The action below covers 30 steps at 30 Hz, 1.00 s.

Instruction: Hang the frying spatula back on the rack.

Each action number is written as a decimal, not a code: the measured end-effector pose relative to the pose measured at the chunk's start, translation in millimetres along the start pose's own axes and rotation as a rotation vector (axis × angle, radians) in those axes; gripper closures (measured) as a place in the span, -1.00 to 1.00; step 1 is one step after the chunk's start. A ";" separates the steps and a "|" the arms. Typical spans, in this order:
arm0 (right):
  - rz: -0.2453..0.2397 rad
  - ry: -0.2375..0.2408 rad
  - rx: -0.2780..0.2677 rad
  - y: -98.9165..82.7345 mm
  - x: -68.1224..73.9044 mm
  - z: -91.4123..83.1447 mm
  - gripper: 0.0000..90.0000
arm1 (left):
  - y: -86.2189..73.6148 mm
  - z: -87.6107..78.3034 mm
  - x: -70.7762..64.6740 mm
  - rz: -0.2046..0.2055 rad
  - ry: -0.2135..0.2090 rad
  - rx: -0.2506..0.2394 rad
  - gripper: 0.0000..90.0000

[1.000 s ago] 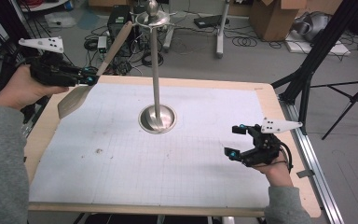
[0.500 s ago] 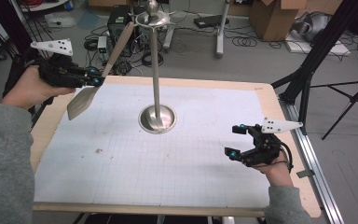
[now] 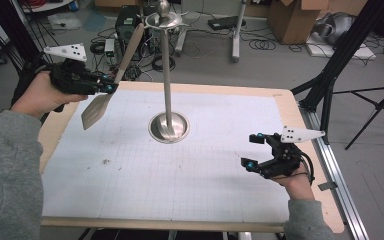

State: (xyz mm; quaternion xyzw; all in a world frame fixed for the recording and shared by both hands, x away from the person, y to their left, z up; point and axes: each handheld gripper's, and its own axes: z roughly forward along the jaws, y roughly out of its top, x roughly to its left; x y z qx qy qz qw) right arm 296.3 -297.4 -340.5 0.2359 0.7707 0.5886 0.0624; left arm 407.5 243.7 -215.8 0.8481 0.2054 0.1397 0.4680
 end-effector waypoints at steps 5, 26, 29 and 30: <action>0.000 0.000 0.000 -0.1 -0.1 -0.4 -0.86 | 0.4 5.6 -0.3 0.001 0.002 0.007 0.71; -0.001 0.002 0.000 0.2 0.4 -1.3 -0.86 | 1.6 23.7 -1.9 -0.011 0.017 0.016 0.71; -0.002 0.001 0.000 0.2 0.4 -1.2 -0.86 | 2.0 25.8 -1.9 -0.013 0.016 0.018 0.71; -0.002 0.000 0.000 0.2 0.5 -1.3 -0.86 | 2.0 26.8 -2.3 -0.017 0.014 0.017 0.71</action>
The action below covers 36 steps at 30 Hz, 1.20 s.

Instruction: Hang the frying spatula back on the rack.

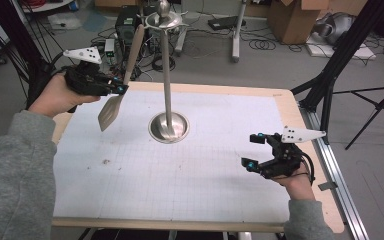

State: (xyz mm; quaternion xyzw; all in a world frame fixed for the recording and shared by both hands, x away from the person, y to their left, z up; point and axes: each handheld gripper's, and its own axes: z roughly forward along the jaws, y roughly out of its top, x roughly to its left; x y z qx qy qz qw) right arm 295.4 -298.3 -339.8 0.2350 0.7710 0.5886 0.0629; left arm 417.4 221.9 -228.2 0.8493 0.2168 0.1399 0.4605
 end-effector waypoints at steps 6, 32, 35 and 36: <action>-0.001 -0.002 -0.008 0.4 0.3 -1.2 -0.86 | 0.2 5.0 -0.3 0.000 -0.002 -0.003 0.71; -0.005 -0.001 -0.007 0.9 1.9 -1.8 -0.86 | 3.1 26.0 -2.3 -0.018 -0.003 -0.016 0.71; -0.002 -0.001 -0.005 0.8 2.1 -1.6 -0.86 | 3.1 27.5 -2.2 -0.017 -0.002 -0.019 0.71; -0.003 -0.001 -0.005 0.7 2.0 -1.5 -0.86 | 3.4 28.1 -2.5 -0.017 -0.003 -0.018 0.71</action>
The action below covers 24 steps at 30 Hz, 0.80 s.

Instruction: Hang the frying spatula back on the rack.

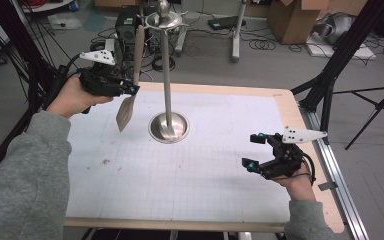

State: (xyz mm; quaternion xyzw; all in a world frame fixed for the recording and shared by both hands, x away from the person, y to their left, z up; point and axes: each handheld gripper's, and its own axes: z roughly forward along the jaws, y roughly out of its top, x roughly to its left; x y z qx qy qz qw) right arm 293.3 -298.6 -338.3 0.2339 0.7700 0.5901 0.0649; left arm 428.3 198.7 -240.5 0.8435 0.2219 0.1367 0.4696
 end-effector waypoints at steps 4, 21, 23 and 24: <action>0.000 -0.001 -0.001 0.0 0.1 0.2 -0.86 | 0.7 2.8 -1.3 -0.002 0.000 -0.004 0.71; -0.004 0.000 0.003 -0.5 -0.4 0.1 -0.86 | 1.8 7.1 -2.6 0.017 0.004 -0.004 0.67; -0.004 -0.003 -0.001 -0.4 -0.4 0.0 -0.86 | 1.5 6.9 -3.6 0.031 0.009 0.002 0.66; 0.001 -0.002 0.002 -0.5 -0.2 -0.3 -0.86 | 1.2 6.2 -3.5 0.037 0.012 0.006 0.64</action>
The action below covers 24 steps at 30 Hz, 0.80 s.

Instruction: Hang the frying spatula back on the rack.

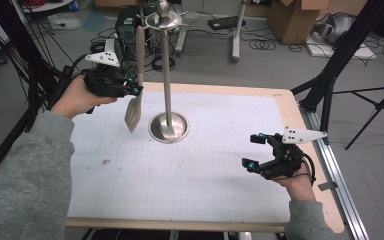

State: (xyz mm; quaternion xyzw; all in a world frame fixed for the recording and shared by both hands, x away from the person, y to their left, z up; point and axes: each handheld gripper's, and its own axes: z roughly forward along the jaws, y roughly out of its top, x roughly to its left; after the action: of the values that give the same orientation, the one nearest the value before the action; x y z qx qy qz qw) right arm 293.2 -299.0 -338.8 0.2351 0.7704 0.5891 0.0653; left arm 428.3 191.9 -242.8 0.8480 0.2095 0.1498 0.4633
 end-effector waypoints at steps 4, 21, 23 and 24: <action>-0.004 0.001 0.003 -0.4 -0.2 0.8 -0.86 | 0.1 -3.0 -0.3 0.007 0.005 -0.034 0.45; 0.000 0.003 0.009 -0.4 0.4 1.6 -0.86 | -9.7 -18.6 2.0 0.033 -0.008 -0.102 -0.57; -0.003 0.005 0.013 -0.5 0.5 2.6 -0.86 | -13.8 -20.9 2.0 0.030 -0.014 -0.112 -0.56; -0.004 0.004 0.014 -0.4 0.7 3.0 -0.86 | -16.0 -22.1 2.5 0.029 -0.014 -0.116 -0.56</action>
State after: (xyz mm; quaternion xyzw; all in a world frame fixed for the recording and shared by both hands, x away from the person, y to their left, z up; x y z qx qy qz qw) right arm 293.6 -296.2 -339.9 0.2327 0.7751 0.5841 0.0632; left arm 417.1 216.7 -244.6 0.8238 0.1847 0.1623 0.5108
